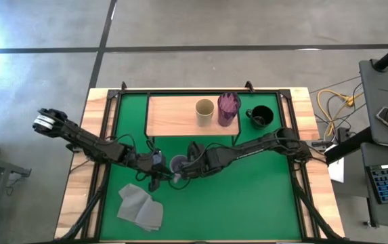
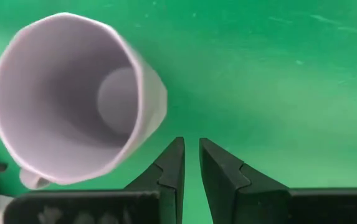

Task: Stack small to large cups/mugs on shelf
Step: Put the purple mug on the shelf

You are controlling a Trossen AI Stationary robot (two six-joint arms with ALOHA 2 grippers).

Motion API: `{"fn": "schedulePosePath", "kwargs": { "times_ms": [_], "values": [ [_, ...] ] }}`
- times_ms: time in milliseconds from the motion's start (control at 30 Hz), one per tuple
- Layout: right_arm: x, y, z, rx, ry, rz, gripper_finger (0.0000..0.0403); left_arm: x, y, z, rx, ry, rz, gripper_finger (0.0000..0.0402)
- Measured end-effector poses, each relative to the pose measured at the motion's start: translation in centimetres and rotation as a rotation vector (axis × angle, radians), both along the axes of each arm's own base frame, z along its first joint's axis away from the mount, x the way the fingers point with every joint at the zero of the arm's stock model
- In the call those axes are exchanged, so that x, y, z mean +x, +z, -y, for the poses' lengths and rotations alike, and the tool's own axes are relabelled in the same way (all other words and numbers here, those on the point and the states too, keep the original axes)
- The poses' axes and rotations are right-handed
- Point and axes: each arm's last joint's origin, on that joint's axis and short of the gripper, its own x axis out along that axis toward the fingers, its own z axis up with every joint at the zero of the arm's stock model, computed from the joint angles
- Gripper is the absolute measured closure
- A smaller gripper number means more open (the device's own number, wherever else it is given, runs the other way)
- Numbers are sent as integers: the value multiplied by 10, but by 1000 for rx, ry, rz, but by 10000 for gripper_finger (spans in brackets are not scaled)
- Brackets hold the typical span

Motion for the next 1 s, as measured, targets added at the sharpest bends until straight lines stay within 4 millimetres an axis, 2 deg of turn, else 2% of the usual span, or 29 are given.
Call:
{"fn": "schedulePosePath", "kwargs": {
  "times_ms": [367, 633, 1000],
  "values": [
    [-1, 8, 6, -52, -28, 32, 360, 1, 3, 3, -10, -19, 8, 297],
    [11, 13, 1, -6, 2, 161, 360, 3, 6, 4, -18, -20, 34, 297],
    [8, 17, 5, -68, 10, 150, 360, 3, 3, 6, -21, -30, 15, 297]
  ]
}}
